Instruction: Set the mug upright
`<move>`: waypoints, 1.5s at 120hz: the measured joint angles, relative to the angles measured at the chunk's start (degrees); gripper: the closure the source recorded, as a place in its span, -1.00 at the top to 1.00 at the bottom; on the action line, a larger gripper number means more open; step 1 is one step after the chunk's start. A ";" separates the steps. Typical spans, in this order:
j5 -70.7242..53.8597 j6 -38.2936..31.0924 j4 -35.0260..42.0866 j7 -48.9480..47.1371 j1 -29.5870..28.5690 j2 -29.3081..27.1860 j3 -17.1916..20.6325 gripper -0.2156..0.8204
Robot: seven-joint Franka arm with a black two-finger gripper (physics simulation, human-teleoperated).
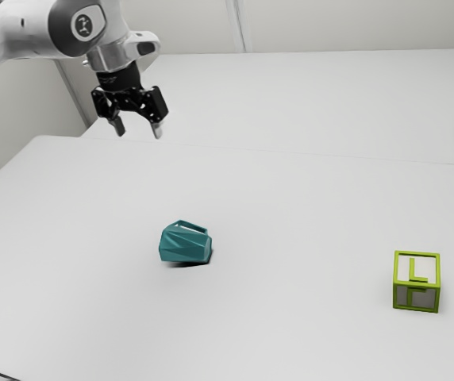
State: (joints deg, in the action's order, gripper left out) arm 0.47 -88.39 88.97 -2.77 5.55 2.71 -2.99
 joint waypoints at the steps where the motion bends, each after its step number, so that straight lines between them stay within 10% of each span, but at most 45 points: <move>1: -0.01 0.00 0.01 -0.02 -0.07 -0.02 0.00 0.58; 48: 4.86 -0.74 9.60 -0.34 -0.36 -6.22 -0.08 0.58; 93: 21.57 -9.56 25.40 14.77 -13.26 -9.09 -0.09 0.58; 180: 42.43 -19.54 35.38 41.28 -20.49 2.52 -0.26 0.58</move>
State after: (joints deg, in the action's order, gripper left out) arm 42.91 -107.93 124.36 38.51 -14.95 5.23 -3.25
